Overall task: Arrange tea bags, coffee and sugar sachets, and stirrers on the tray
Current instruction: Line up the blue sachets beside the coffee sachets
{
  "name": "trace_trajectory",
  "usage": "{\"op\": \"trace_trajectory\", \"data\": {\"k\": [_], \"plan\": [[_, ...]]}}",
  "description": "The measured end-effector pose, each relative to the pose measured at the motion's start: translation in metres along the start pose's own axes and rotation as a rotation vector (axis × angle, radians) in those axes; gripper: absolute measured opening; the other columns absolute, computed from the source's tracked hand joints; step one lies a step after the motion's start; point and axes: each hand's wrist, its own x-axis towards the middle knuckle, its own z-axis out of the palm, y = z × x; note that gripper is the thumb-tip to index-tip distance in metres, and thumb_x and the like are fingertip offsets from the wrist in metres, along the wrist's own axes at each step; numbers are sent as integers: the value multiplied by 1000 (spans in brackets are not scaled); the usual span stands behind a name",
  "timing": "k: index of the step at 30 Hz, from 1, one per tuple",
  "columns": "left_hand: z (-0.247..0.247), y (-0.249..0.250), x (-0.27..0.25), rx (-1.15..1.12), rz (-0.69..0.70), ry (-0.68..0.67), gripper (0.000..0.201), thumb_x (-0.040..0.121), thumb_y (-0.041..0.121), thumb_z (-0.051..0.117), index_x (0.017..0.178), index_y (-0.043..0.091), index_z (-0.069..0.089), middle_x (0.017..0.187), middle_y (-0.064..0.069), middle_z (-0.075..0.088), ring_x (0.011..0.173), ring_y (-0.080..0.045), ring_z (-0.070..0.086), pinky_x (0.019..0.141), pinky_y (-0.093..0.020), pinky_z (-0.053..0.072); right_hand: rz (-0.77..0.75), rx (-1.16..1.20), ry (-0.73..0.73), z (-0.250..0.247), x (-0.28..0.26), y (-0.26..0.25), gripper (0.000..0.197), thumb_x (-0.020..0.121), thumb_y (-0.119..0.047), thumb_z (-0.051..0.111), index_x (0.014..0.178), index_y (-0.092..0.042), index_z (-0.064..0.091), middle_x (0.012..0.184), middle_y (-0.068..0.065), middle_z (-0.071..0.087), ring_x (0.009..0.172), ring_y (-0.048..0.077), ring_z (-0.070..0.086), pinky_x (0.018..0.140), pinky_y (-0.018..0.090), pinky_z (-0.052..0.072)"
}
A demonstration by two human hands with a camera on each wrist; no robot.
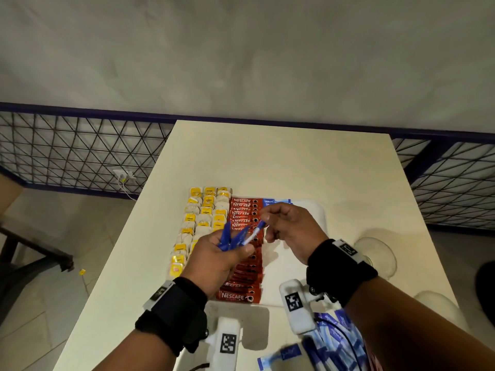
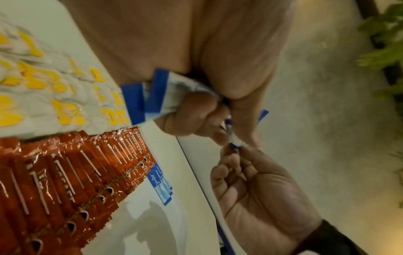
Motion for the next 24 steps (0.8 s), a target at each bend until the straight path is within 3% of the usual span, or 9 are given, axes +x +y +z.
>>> {"op": "trace_trajectory", "data": {"k": [2, 5, 7, 10, 13, 16, 18, 21, 24], "plan": [[0, 5, -5, -16, -9, -38, 16, 81, 16, 73, 95, 10, 69, 50, -4, 41, 40, -15, 31, 41, -24, 32, -6, -71, -21, -3, -1, 0, 14, 92, 0, 57, 94, -9, 68, 58, -1, 62, 53, 16, 57, 57, 25, 49], [-5, 9, 2, -75, -3, 16, 34, 77, 33, 70, 97, 6, 67, 54, -8, 39, 43, -16, 29, 42, -27, 28, 0, -213, -141, -6, -4, -3, 22, 93, 0, 55, 109, -10, 65, 58, -2, 61, 54, 12, 59, 59, 21, 47], [-4, 14, 4, -22, -13, -24, 26, 82, 31, 69, 88, 7, 64, 51, -4, 37, 43, -16, 29, 42, -27, 29, 19, -228, -264, -4, -7, -4, 33, 90, -2, 61, 121, -12, 55, 59, -3, 60, 57, 12, 59, 61, 21, 47], [0, 18, 5, -9, -59, -114, 18, 89, 23, 66, 82, 8, 61, 51, -4, 35, 42, -15, 29, 40, -24, 30, 15, -383, -343, -1, -8, -7, 46, 86, -9, 68, 125, -22, 48, 63, -5, 65, 63, 12, 62, 72, 26, 49], [1, 16, 6, -72, -80, -80, 17, 91, 18, 64, 77, 11, 59, 49, -2, 37, 41, -14, 29, 39, -22, 30, 25, -294, -297, 2, -10, -6, 35, 85, -7, 70, 114, -21, 55, 63, -6, 65, 61, 15, 61, 66, 26, 48], [3, 10, 10, -248, -76, 111, 14, 94, 17, 60, 81, 14, 59, 52, -1, 40, 42, -13, 33, 41, -23, 29, 41, -135, -172, 1, -12, -1, 23, 86, -3, 67, 106, -11, 59, 60, -7, 63, 54, 14, 56, 56, 24, 45], [6, 7, 11, -408, -95, 201, 11, 96, 17, 58, 84, 18, 59, 56, 0, 43, 43, -11, 35, 41, -21, 29, 48, -120, -106, -2, -12, 2, 17, 86, -3, 67, 101, -9, 62, 63, -5, 63, 55, 16, 56, 57, 27, 47], [12, 2, 11, -575, -128, 251, 7, 94, 22, 59, 89, 19, 57, 59, 4, 46, 43, -7, 38, 37, -20, 31, 42, -96, -50, -4, -12, 8, 12, 85, 3, 65, 88, -9, 65, 59, -2, 62, 53, 15, 56, 59, 28, 50], [15, -2, 13, -526, -148, 241, 6, 94, 22, 60, 92, 16, 59, 60, 1, 43, 45, -9, 37, 37, -21, 32, 0, -69, 76, -6, -6, 11, 17, 86, 7, 61, 83, -10, 65, 62, 1, 61, 49, 11, 54, 56, 22, 48]]}}
